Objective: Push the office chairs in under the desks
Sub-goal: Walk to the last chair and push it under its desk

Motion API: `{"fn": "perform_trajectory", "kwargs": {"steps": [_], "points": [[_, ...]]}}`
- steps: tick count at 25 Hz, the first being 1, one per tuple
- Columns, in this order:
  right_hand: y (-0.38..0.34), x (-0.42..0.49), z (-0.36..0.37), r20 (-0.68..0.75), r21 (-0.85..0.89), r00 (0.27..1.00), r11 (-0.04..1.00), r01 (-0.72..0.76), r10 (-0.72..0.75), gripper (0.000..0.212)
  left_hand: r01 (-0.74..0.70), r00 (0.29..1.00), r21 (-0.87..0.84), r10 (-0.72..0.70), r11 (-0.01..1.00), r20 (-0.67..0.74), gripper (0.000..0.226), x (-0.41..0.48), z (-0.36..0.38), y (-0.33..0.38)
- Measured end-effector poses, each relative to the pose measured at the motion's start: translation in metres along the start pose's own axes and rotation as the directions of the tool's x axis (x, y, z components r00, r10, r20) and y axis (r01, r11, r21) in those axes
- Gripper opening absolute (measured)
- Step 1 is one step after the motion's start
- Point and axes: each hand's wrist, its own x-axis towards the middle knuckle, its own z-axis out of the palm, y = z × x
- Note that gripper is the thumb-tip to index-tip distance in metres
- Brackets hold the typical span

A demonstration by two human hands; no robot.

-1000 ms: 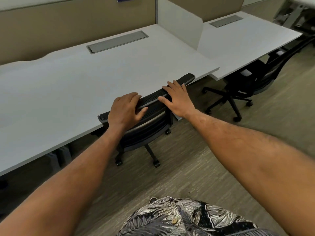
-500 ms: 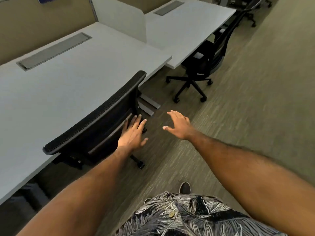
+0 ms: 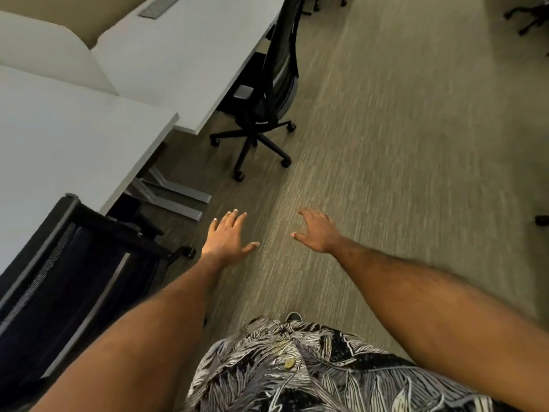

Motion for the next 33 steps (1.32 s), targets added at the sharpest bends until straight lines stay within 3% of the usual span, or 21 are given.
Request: {"fn": "perform_trajectory", "kwargs": {"steps": [8, 20, 25, 33], "points": [[0.091, 0.061, -0.06, -0.013, 0.036, 0.997, 0.996, -0.078, 0.079, 0.076, -0.144, 0.989, 0.045, 0.142, 0.989, 0.03, 0.088, 0.13, -0.023, 0.089], [0.165, 0.238, -0.222, -0.011, -0.041, 0.999, 0.998, -0.044, 0.043, 0.072, -0.159, 0.987, 0.042, 0.158, 0.986, 0.023, 0.082, 0.359, -0.108, 0.14], [0.203, 0.325, -0.276, 0.008, -0.091, 1.0, 0.996, -0.004, 0.004, 0.072, -0.086, 0.996, 0.011, 0.086, 0.996, -0.036, 0.08, 0.44, -0.139, 0.158], [0.259, 0.474, -0.361, 0.121, -0.161, 0.973, 0.963, 0.215, -0.197, 0.075, 0.229, 0.967, -0.086, -0.237, 0.97, -0.093, 0.082, 0.552, -0.163, 0.196]]}}
